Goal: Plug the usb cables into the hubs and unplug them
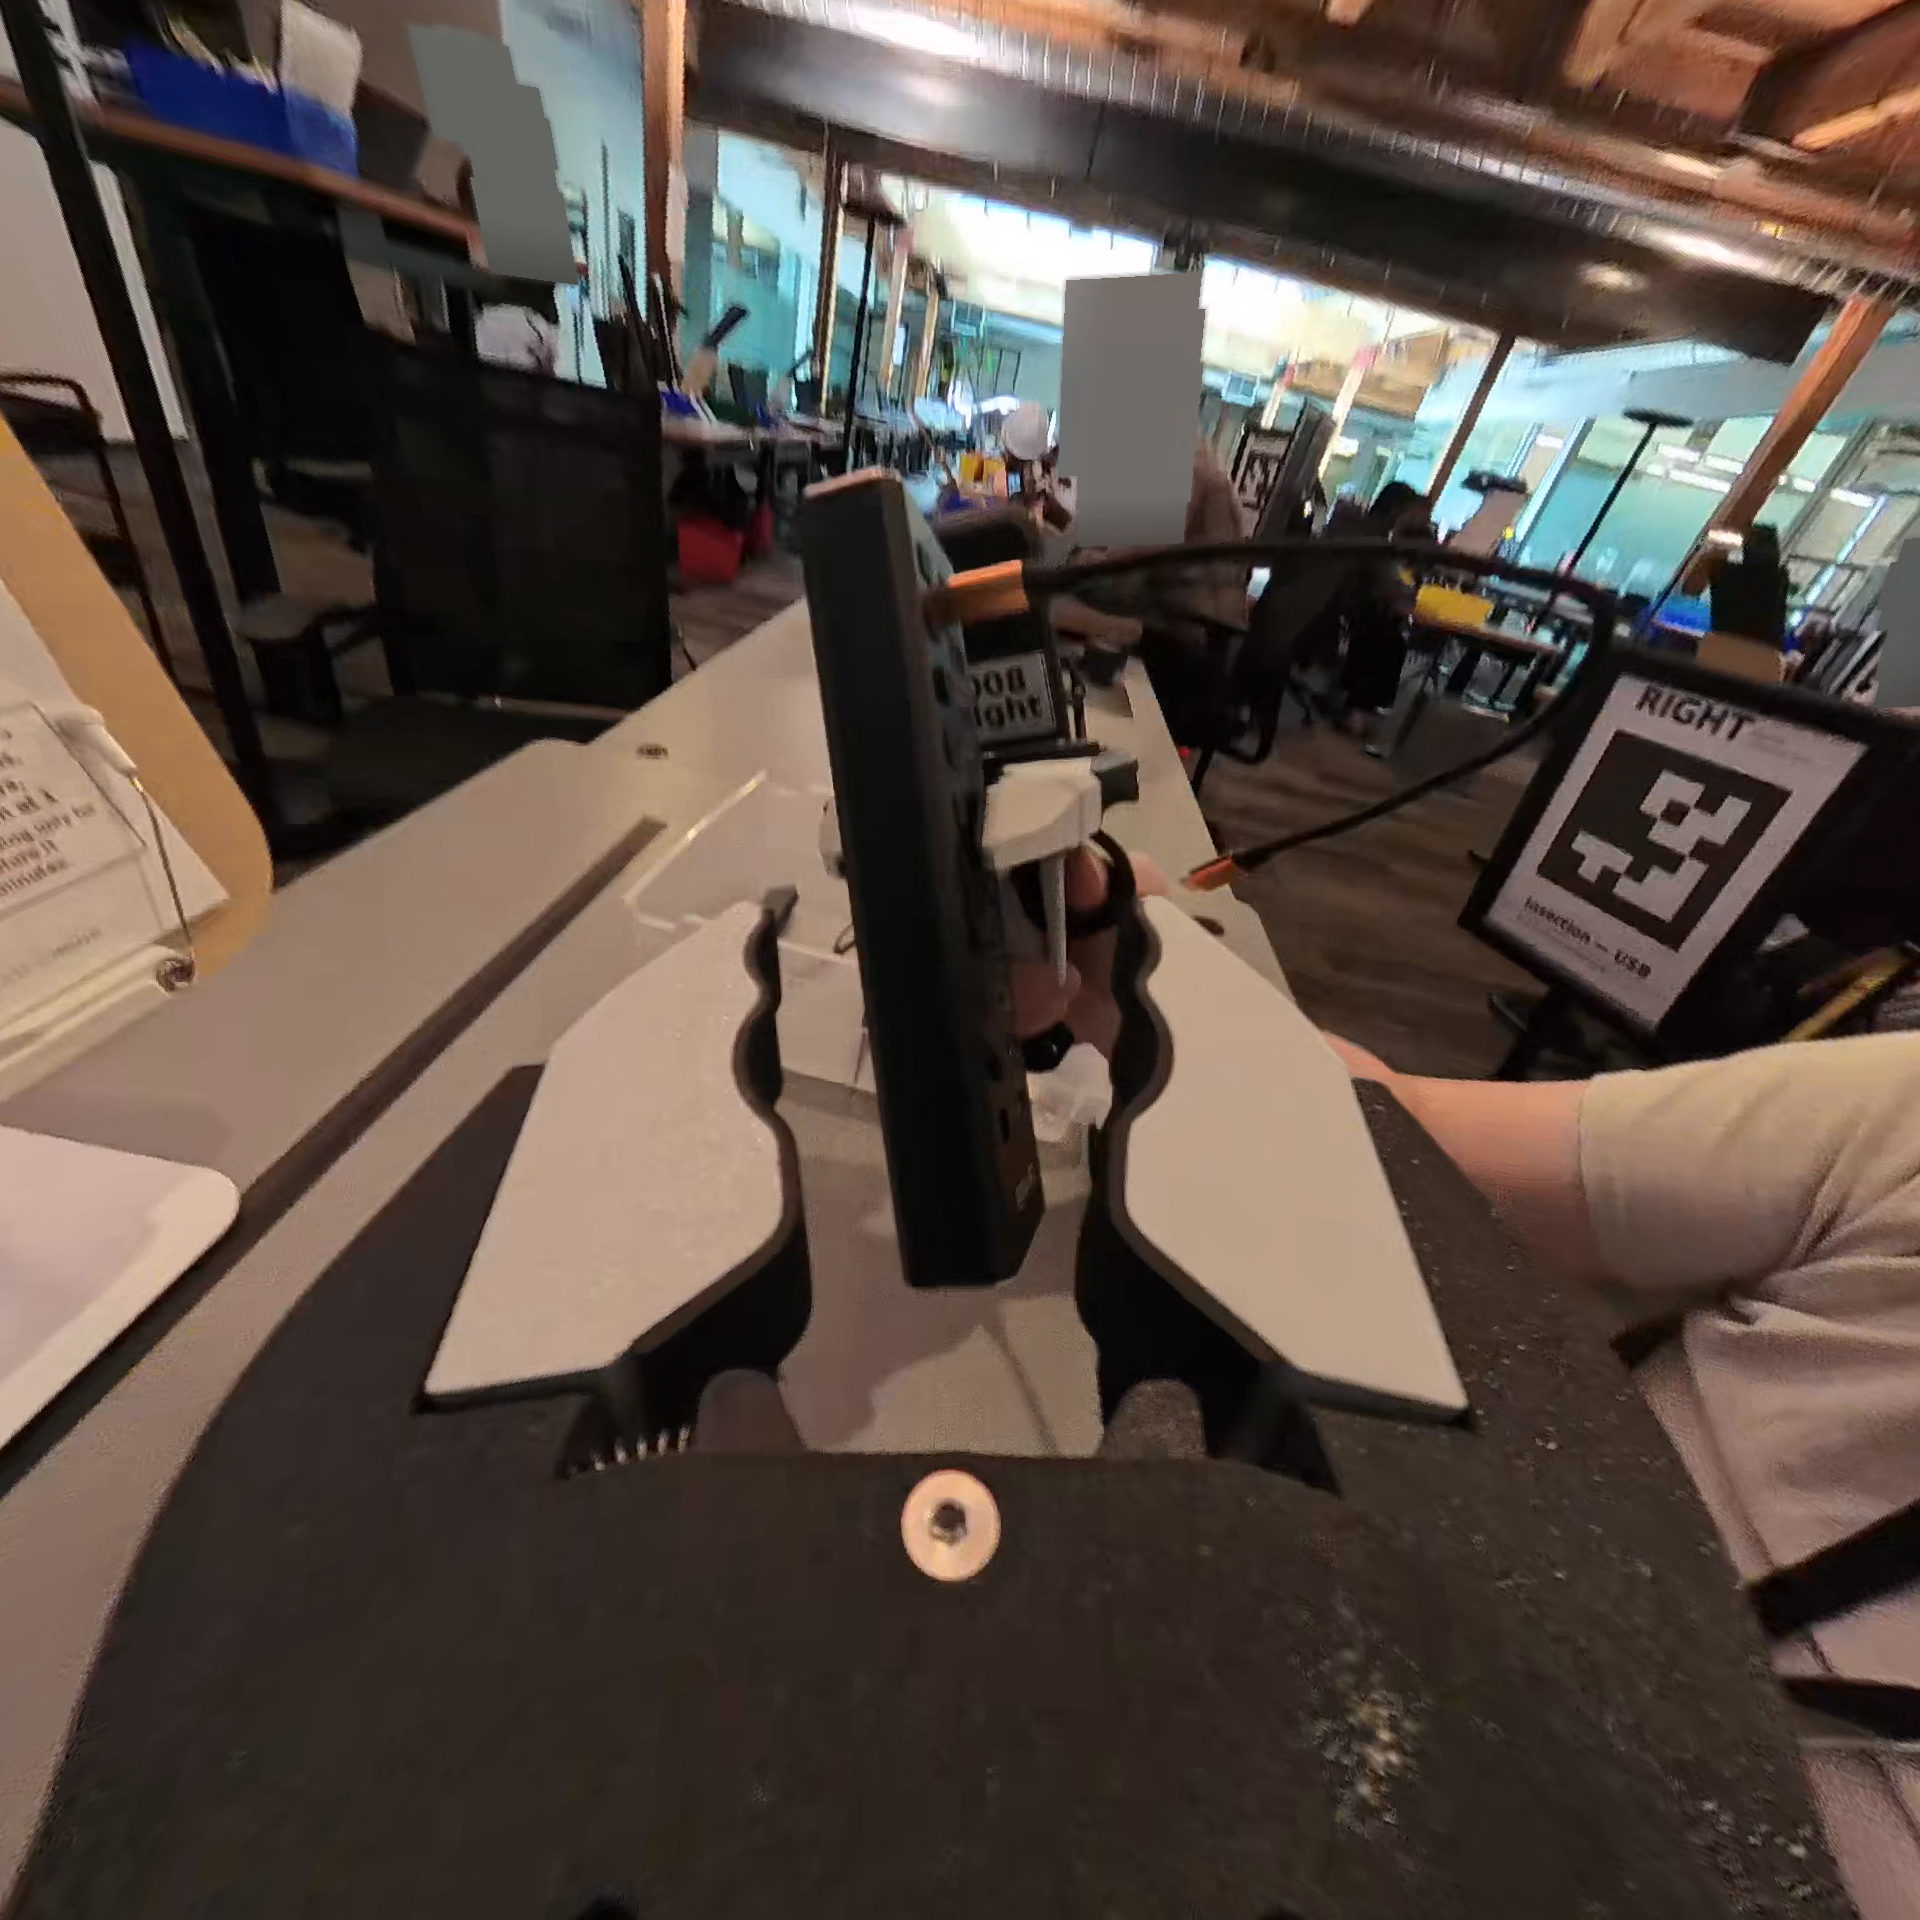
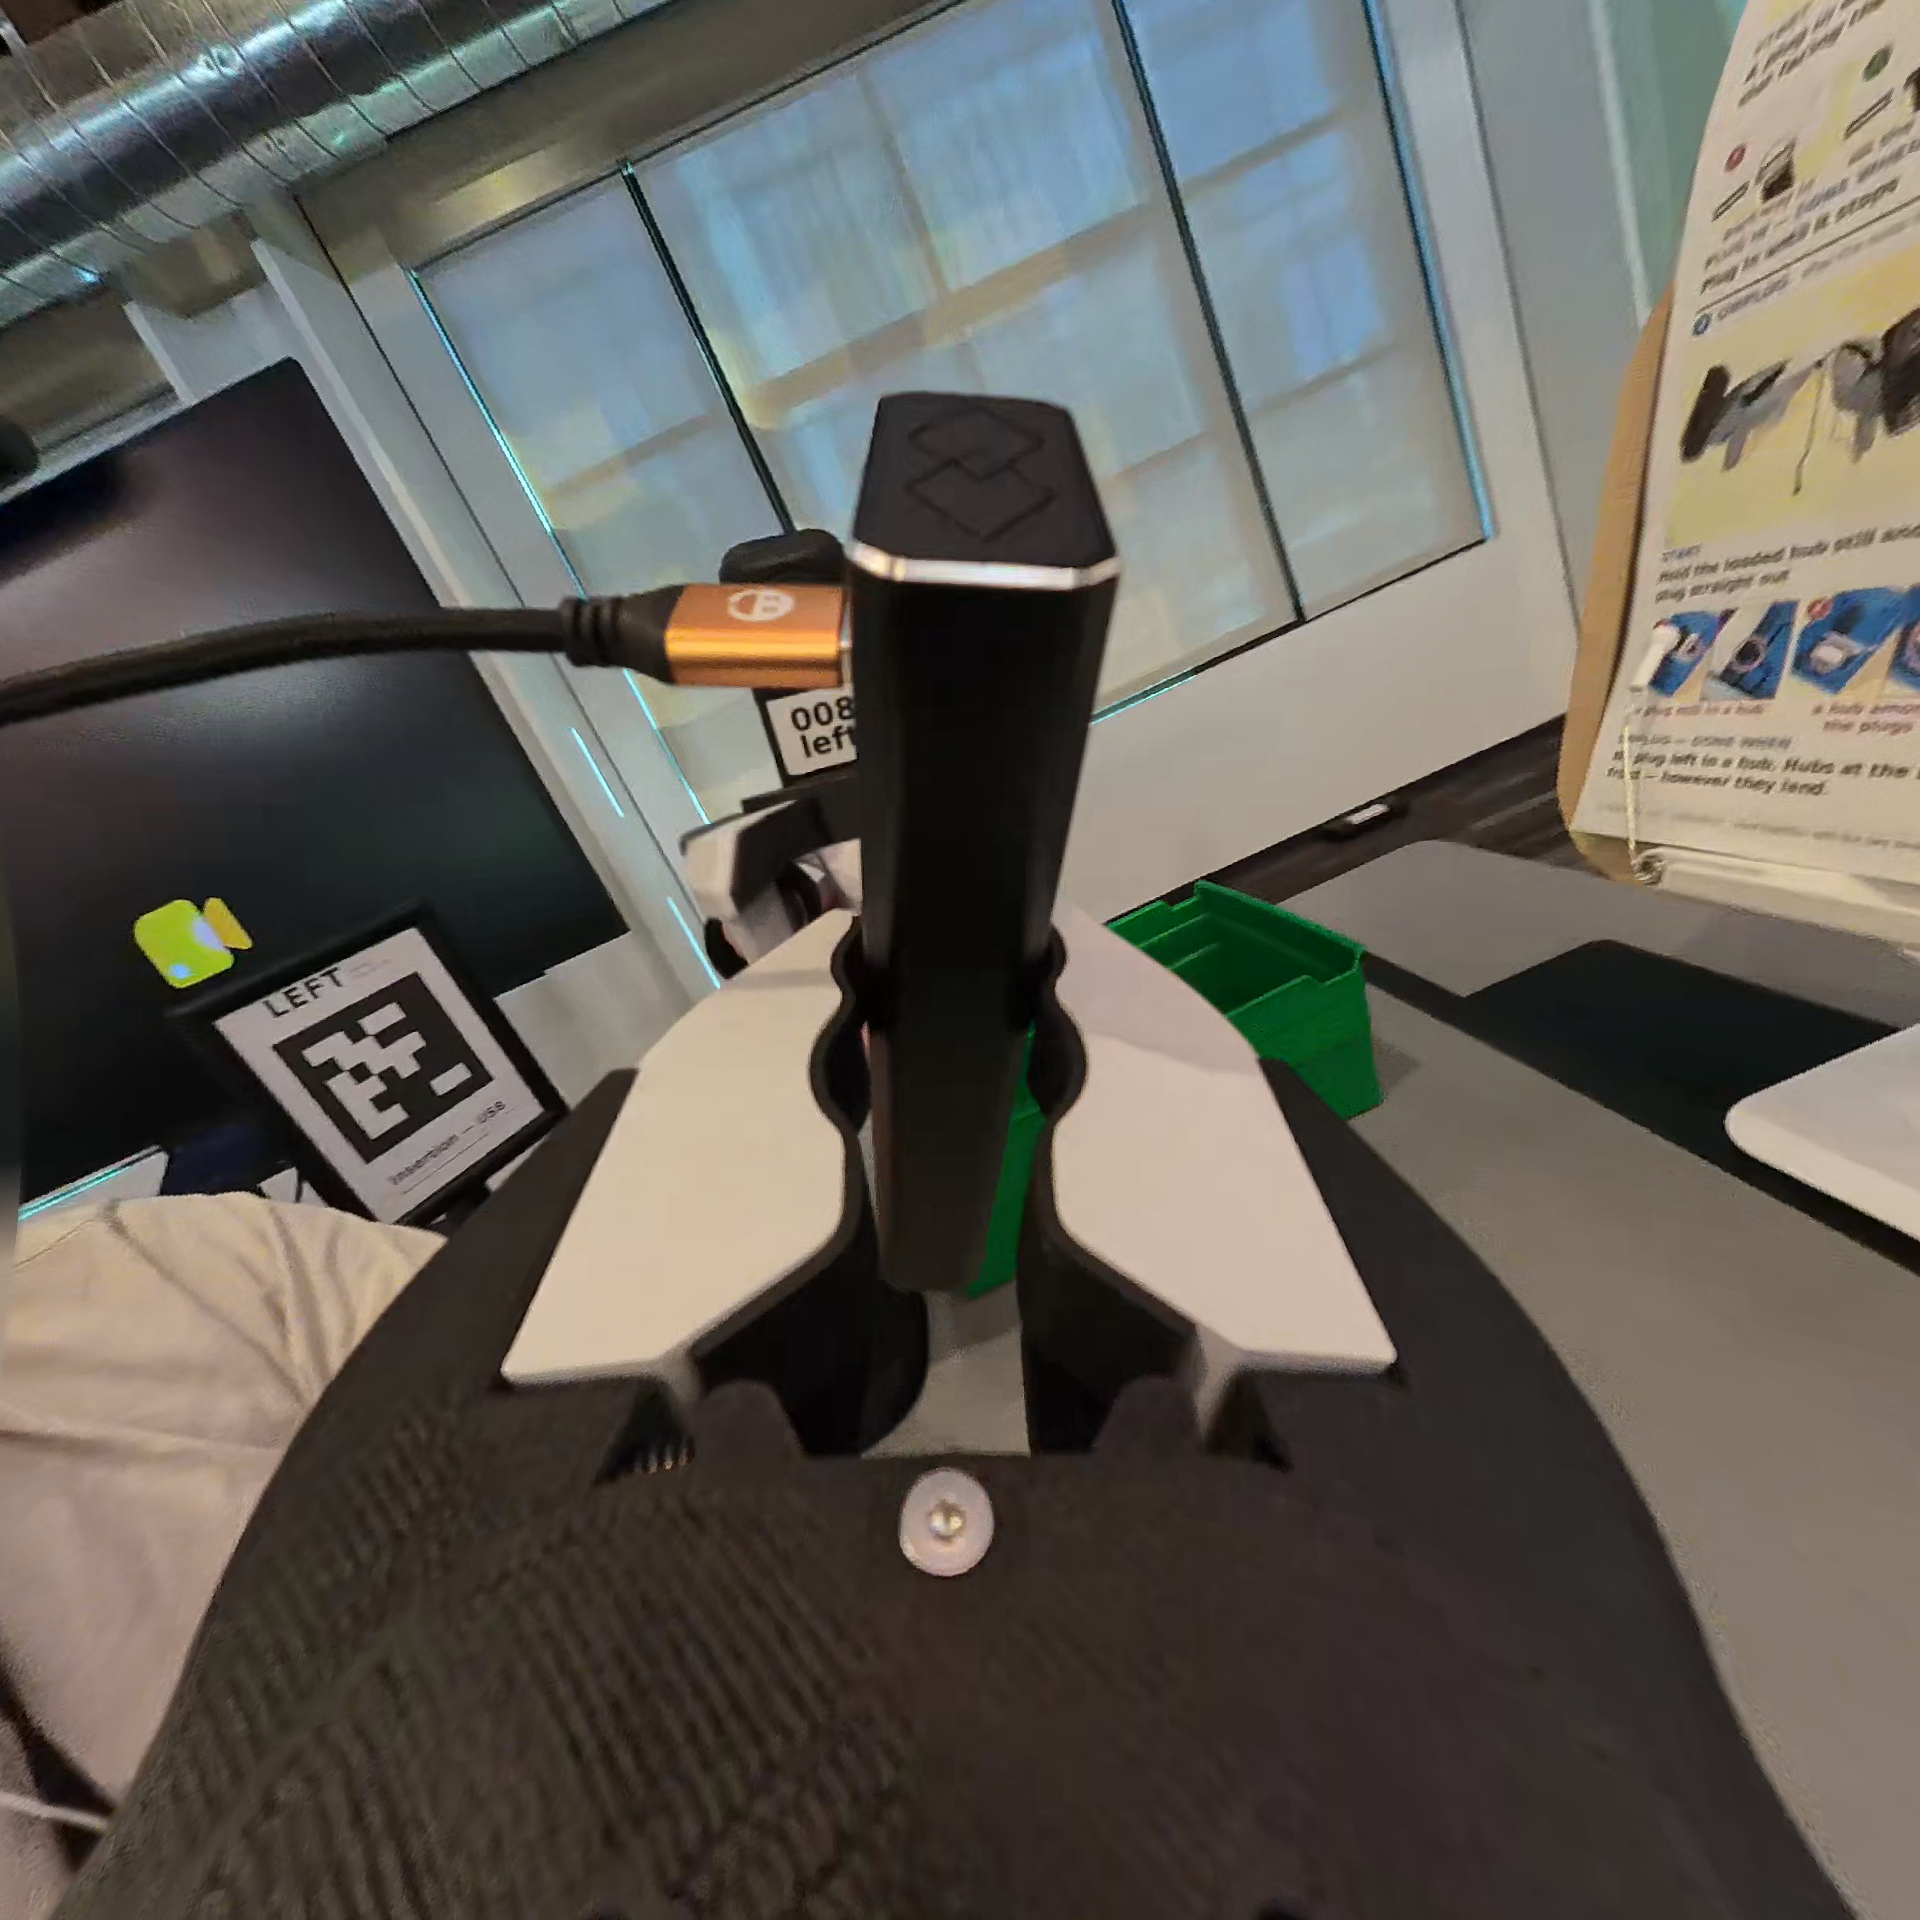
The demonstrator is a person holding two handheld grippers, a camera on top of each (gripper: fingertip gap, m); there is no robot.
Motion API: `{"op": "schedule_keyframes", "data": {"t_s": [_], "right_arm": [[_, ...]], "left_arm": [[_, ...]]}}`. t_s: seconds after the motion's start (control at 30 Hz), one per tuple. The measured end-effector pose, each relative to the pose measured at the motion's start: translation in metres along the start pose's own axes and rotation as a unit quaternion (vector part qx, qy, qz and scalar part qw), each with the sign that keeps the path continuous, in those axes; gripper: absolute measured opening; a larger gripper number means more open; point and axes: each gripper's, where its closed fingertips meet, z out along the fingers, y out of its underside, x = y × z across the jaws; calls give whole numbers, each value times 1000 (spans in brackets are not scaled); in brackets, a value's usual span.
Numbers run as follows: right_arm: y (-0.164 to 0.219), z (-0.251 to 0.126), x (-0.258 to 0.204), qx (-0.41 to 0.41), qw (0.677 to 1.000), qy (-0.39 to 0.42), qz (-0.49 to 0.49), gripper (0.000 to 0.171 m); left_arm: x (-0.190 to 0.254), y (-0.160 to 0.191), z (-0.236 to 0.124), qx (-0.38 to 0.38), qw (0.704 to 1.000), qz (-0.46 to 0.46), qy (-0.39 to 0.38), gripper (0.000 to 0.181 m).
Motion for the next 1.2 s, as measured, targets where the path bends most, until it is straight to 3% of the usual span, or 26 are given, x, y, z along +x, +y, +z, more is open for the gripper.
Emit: {"op": "schedule_keyframes", "data": {"t_s": [0.13,0.23,0.3,0.33,0.43,0.5,0.53,0.7,0.8,0.9,1.03,1.2], "right_arm": [[6,-1,-6,-41,998,-7,-44,29],[13,3,-14,-69,995,-6,-71,29],[16,6,-19,-77,994,-15,-70,28],[17,7,-20,-80,994,-18,-68,28],[9,2,-22,-62,995,-22,-73,28],[-8,-6,-27,-25,996,-28,-76,45],[-14,-12,-24,-16,997,-16,-79,35],[-6,-18,-27,-60,994,-22,-91,31],[12,-9,-30,-116,987,-18,-110,31],[20,-4,-35,-143,981,-18,-129,30],[23,-5,-41,-155,979,-28,-131,31],[21,-4,-38,-157,973,11,-171,38]], "left_arm": [[2,14,16,-25,999,-22,27,61],[6,38,29,-92,994,-28,45,66],[11,53,35,-131,990,-15,56,46],[18,55,38,-134,988,-10,79,32],[18,53,46,-122,990,-11,71,30],[16,52,50,-113,992,4,59,31],[17,50,52,-104,993,6,60,30],[21,61,57,-130,989,14,72,30],[31,58,64,-112,989,3,97,43],[37,64,63,-128,983,-13,127,35],[42,70,67,-140,981,11,136,36],[32,66,77,-118,988,68,75,30]]}}
